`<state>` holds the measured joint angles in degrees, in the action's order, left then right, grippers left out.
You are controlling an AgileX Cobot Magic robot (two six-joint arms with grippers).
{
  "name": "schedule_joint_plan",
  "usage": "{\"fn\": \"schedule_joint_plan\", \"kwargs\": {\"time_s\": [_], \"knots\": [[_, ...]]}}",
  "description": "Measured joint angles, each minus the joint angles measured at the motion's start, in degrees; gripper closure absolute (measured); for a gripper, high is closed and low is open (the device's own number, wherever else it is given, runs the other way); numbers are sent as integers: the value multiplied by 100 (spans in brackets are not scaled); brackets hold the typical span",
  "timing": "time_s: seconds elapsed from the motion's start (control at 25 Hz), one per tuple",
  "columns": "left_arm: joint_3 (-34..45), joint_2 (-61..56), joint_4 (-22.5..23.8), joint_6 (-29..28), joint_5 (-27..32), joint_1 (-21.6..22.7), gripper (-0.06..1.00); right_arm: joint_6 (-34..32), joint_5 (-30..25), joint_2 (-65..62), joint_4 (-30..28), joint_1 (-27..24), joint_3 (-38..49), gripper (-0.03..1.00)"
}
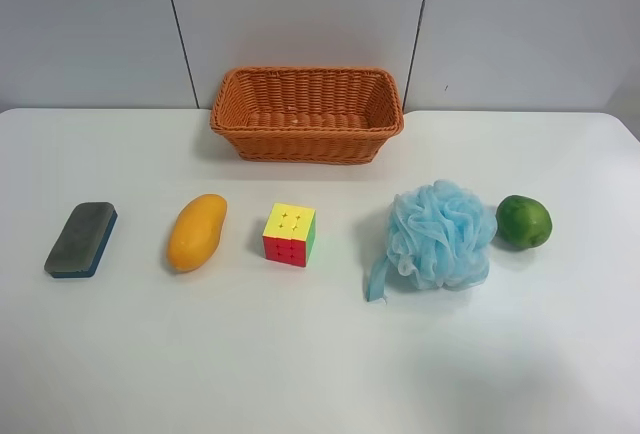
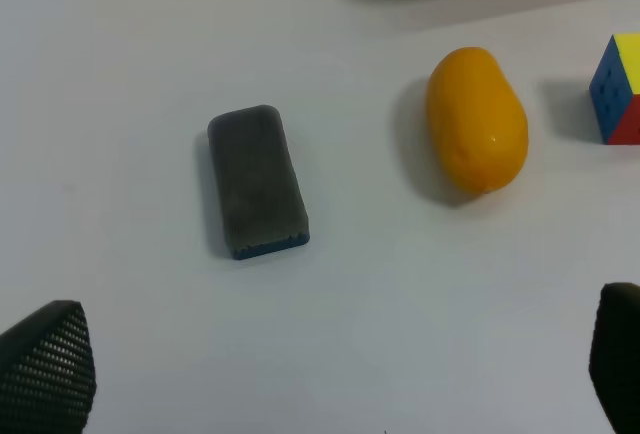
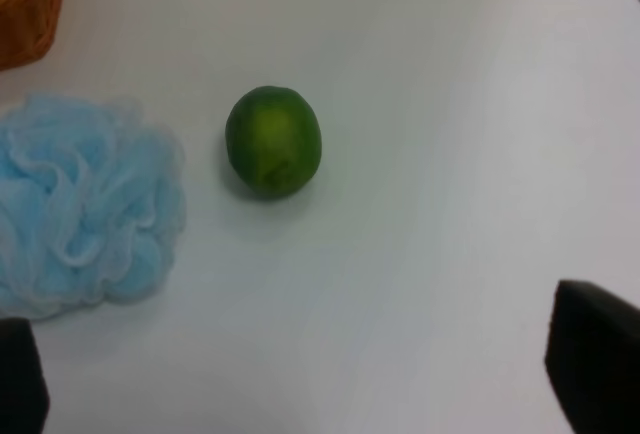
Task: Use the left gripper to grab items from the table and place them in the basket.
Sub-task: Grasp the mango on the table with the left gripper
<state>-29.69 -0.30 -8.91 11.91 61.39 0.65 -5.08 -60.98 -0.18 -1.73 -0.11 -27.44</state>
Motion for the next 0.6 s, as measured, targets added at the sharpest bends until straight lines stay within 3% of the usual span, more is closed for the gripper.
{"fn": "schedule_joint_plan", "kwargs": {"time_s": [0.6], "knots": [[0,0,0,0,0,0,-5,0,0,0,0,0,0,-2]]}}
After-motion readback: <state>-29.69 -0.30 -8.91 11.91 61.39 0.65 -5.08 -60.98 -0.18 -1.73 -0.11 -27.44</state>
